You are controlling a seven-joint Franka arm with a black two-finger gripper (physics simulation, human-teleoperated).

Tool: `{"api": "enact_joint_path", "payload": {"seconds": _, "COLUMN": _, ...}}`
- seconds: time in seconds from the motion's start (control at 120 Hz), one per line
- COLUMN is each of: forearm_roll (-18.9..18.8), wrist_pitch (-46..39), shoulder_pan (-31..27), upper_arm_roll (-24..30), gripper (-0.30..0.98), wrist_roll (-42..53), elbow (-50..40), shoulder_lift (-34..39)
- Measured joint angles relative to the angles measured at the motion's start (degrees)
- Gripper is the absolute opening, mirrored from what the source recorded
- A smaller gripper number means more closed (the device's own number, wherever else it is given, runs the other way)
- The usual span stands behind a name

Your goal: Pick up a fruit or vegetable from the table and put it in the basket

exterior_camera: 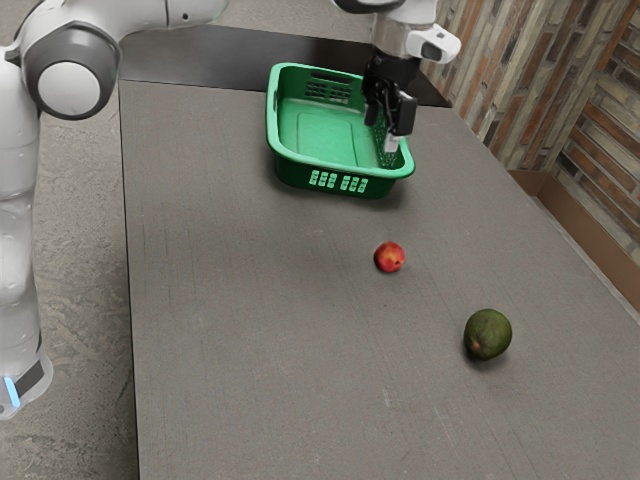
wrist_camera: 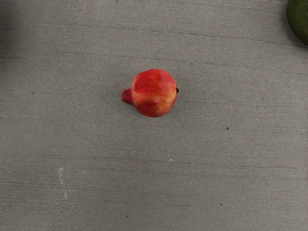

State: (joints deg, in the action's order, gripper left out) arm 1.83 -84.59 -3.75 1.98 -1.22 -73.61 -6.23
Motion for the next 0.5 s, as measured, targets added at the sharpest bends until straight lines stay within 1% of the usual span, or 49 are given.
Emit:
{"api": "enact_joint_path", "payload": {"seconds": 0.317, "forearm_roll": 0.0, "wrist_pitch": 0.3, "shoulder_pan": -0.1, "upper_arm_roll": 0.1, "gripper": 0.68, "wrist_roll": 0.1, "elbow": 0.0, "shoulder_lift": -0.4}}
{"api": "enact_joint_path", "payload": {"seconds": 0.408, "forearm_roll": -0.1, "wrist_pitch": 0.7, "shoulder_pan": 0.3, "upper_arm_roll": 0.3, "gripper": 0.68, "wrist_roll": 1.2, "elbow": -0.3, "shoulder_lift": -0.4}}
{"api": "enact_joint_path", "payload": {"seconds": 0.5, "forearm_roll": -0.6, "wrist_pitch": 0.9, "shoulder_pan": 0.6, "upper_arm_roll": 1.6, "gripper": 0.68, "wrist_roll": 3.4, "elbow": -2.2, "shoulder_lift": -0.5}}
